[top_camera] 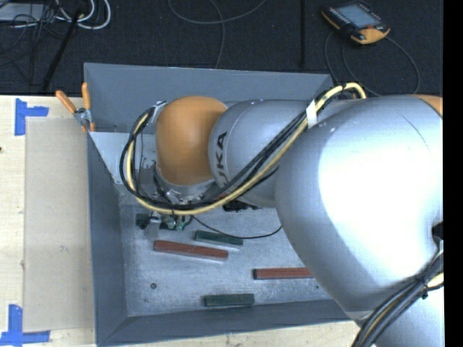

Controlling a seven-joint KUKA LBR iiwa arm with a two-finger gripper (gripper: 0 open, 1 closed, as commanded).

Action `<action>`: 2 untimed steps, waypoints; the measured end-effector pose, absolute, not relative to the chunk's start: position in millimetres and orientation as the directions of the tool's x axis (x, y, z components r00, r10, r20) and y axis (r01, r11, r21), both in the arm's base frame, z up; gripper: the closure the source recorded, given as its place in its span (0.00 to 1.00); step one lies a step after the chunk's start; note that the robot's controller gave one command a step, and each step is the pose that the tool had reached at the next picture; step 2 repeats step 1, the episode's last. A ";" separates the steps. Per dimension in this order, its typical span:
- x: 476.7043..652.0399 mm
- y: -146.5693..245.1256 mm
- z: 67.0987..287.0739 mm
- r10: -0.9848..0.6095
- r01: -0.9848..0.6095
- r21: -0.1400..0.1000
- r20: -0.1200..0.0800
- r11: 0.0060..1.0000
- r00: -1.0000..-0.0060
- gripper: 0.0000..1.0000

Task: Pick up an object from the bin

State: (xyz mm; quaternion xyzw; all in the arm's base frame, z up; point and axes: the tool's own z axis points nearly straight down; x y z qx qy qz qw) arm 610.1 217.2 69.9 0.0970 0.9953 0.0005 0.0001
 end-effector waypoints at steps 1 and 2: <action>600.9 215.9 203.4 0.152 0.152 0.001 -0.001 0.988 -0.988 1.00; 600.9 215.9 203.4 0.152 0.152 0.001 -0.001 0.988 -0.988 1.00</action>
Offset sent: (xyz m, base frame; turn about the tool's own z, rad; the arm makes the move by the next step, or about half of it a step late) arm 0.0000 0.0000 0.0000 0.0000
